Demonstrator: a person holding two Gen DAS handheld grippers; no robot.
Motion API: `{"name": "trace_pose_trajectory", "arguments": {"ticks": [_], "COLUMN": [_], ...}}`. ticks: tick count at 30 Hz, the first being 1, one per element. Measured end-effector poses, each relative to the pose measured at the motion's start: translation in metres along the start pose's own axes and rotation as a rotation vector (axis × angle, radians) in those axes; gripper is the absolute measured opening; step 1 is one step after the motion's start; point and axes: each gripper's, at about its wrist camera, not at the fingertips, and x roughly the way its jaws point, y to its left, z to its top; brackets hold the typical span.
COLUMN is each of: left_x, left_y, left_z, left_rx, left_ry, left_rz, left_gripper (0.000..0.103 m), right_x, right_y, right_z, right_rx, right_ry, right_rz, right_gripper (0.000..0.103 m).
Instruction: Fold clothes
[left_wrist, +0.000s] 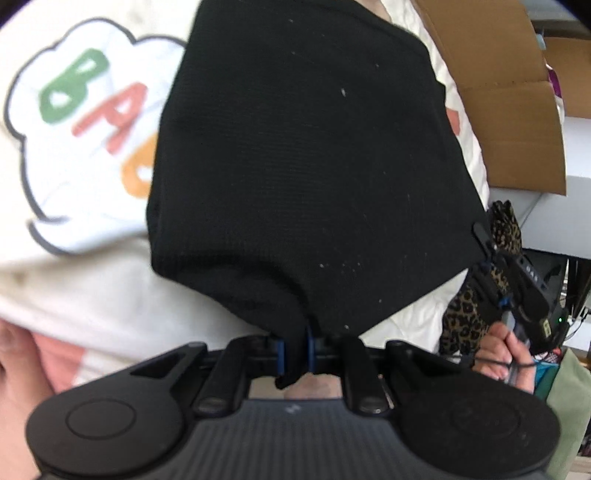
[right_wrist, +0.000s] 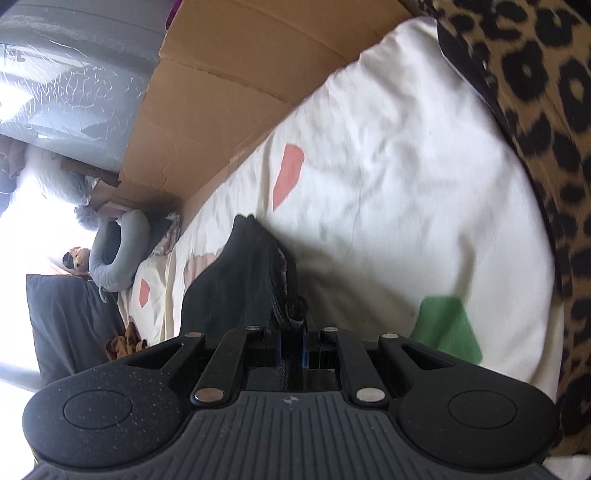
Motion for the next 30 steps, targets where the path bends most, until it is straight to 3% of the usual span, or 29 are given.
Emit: {"name": "trace_pose_trajectory", "arguments": {"ticks": [19, 26, 30], "left_x": [0.033, 0.045, 0.043], "left_y": [-0.050, -0.049, -0.053], "left_z": [-0.011, -0.003, 0.002], "left_rx": [0.027, 0.017, 0.037], "left_ry": [0.121, 0.243, 0.352], "left_rz": [-0.085, -0.067, -0.037], "left_gripper": [0.012, 0.016, 0.007], "right_x": [-0.009, -0.009, -0.014], "right_y": [0.005, -0.014, -0.019], "right_z": [0.039, 0.031, 0.026], "right_rx": [-0.052, -0.004, 0.012], "right_ry": [-0.017, 0.006, 0.002], "right_rz": [-0.027, -0.074, -0.072], "right_gripper": [0.009, 0.012, 0.013]}}
